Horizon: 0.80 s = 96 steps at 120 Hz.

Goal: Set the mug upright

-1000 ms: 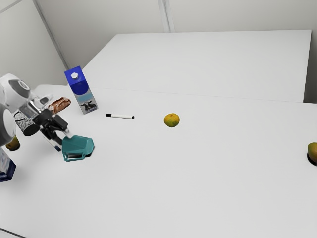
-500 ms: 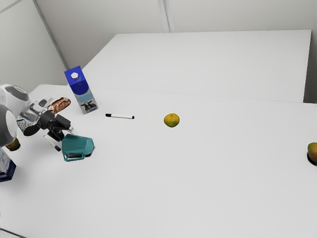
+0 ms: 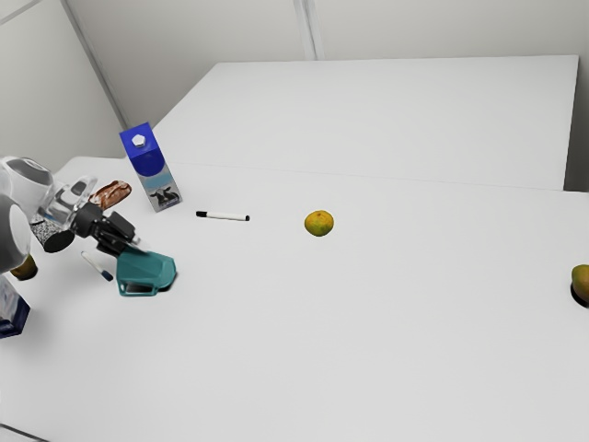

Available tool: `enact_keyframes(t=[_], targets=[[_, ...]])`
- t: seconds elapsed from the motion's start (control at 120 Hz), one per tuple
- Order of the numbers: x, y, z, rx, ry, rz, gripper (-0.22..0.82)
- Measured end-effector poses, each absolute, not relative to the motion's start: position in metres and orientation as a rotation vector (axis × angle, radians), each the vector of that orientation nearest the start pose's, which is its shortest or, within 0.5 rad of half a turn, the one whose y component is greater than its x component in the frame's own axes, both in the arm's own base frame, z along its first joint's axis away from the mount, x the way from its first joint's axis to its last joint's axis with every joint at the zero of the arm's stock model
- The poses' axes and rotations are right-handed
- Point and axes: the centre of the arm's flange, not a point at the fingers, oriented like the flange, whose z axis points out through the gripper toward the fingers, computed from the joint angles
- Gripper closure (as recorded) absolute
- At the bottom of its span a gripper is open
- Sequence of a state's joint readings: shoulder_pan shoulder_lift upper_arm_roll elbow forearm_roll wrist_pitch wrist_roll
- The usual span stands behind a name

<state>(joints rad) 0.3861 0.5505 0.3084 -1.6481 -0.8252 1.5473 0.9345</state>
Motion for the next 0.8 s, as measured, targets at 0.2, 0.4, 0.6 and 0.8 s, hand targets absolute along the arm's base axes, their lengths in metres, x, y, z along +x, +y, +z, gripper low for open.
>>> enact_keyframes(t=[0.2, 0.4, 0.6, 0.8], targets=[[0.540, 0.312, 0.294, 2.239, 0.024, 0.095, 0.67], [0.540, 0.305, 0.320, 2.182, -0.003, 0.138, 0.76], [0.547, 0.284, 0.353, 2.204, -0.086, 0.128, 0.78], [0.555, 0.241, 0.375, 2.379, -0.177, 0.056, 0.78]])
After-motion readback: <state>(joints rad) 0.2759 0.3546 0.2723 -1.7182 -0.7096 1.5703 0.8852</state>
